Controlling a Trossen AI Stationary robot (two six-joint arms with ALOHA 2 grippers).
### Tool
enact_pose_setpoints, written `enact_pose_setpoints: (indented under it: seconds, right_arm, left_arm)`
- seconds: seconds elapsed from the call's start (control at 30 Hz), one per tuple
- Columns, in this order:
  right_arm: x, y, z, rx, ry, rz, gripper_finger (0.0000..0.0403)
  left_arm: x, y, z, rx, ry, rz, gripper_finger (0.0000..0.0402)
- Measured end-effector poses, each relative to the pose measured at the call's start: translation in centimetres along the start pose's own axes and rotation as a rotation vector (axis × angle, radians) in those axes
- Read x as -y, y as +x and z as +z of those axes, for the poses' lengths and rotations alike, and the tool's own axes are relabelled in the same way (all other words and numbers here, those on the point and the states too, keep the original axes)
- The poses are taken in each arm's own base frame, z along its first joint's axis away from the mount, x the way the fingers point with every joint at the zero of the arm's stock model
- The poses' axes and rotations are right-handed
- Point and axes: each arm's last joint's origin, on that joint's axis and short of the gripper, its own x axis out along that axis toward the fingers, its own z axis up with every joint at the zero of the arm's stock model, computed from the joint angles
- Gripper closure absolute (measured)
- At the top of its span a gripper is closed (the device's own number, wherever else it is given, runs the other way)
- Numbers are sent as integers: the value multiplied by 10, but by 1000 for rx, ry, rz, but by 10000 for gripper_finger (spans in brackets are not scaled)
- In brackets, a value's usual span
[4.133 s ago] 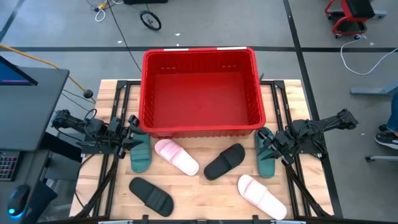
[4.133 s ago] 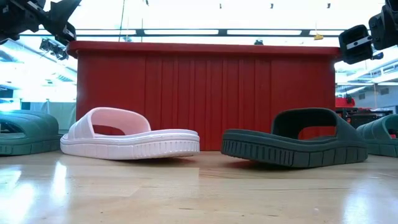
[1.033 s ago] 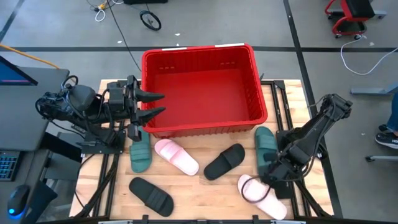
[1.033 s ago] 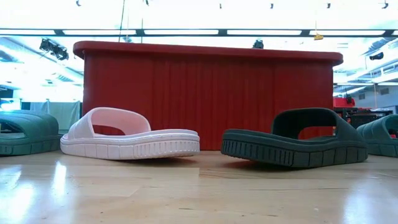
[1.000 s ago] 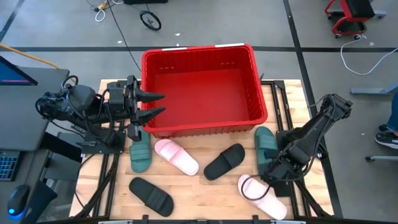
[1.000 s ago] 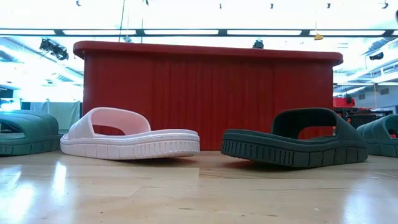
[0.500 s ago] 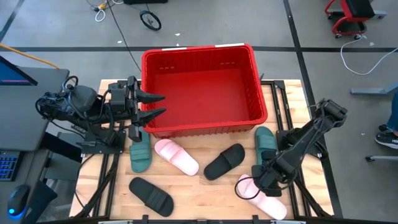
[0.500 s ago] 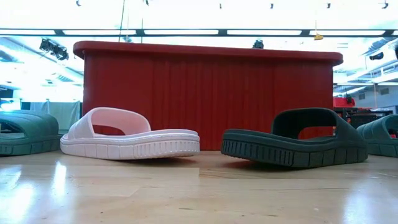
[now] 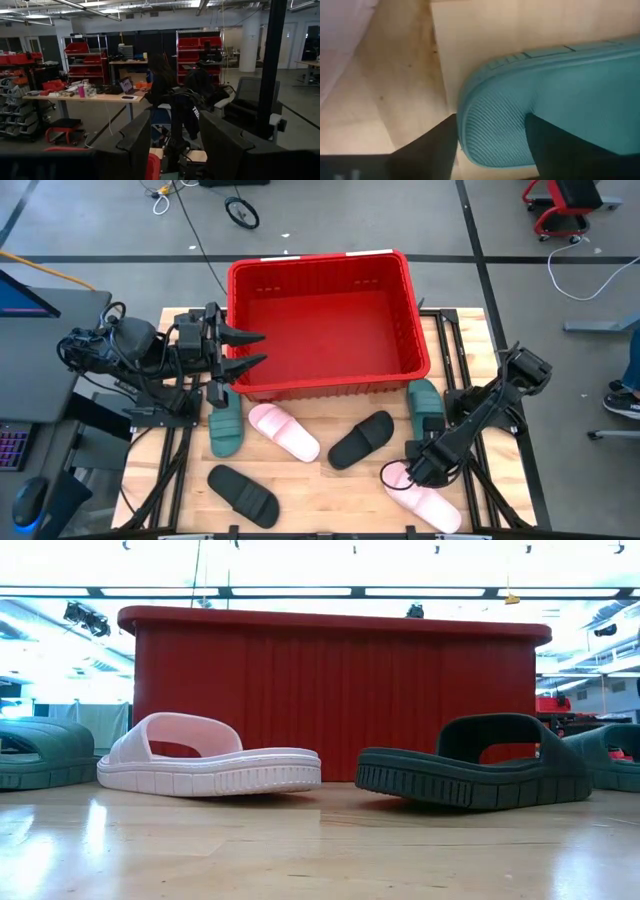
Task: Pick and place slides into bin
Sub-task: Put the right green slide into the red bin
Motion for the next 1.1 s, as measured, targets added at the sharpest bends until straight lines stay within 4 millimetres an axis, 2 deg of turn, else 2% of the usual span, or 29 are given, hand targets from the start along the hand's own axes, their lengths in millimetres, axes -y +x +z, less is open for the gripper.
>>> enact_pose_setpoints:
  seconds: [0.1, 0.17, 0.3, 0.33, 0.47, 0.57, 0.7, 0.87, 0.97, 1.03, 1.1]
  right_arm:
    - [1, 5, -1, -1, -3, 24, 230]
    - [2, 2, -3, 0, -3, 40, 272]
    - [4, -18, -7, 26, 1, 135, 370]
    - [5, -25, -9, 20, 10, 180, 382]
    - [5, -62, -19, -24, 34, 460, 384]
    - [7, -102, -30, 22, -6, 670, 387]
    - [26, -170, -47, 301, -49, 860, 388]
    - [69, -256, -68, 915, -90, 983, 389]
    - [100, -294, -85, 1268, -140, 834, 390]
    - [119, -312, -94, 1449, -147, 635, 390]
    - [136, -325, -101, 1556, -120, 376, 390]
  left_arm:
    - [0, 0, 0, 0, 0, 0, 230]
    - [0, 0, 0, 0, 0, 0, 230]
    - [0, 0, 0, 1, 0, 0, 230]
    - [0, 0, 0, 2, -2, 0, 230]
    - [0, 0, 1, 8, -5, 0, 230]
    - [0, 0, 2, 18, -11, 1, 230]
    - [0, 0, 3, 25, -16, 1, 230]
    - [0, 0, 3, 26, -17, 2, 230]
    - [0, 0, 3, 28, -18, 2, 230]
    - [0, 0, 3, 30, -20, 2, 230]
    - [0, 0, 3, 33, -21, 2, 230]
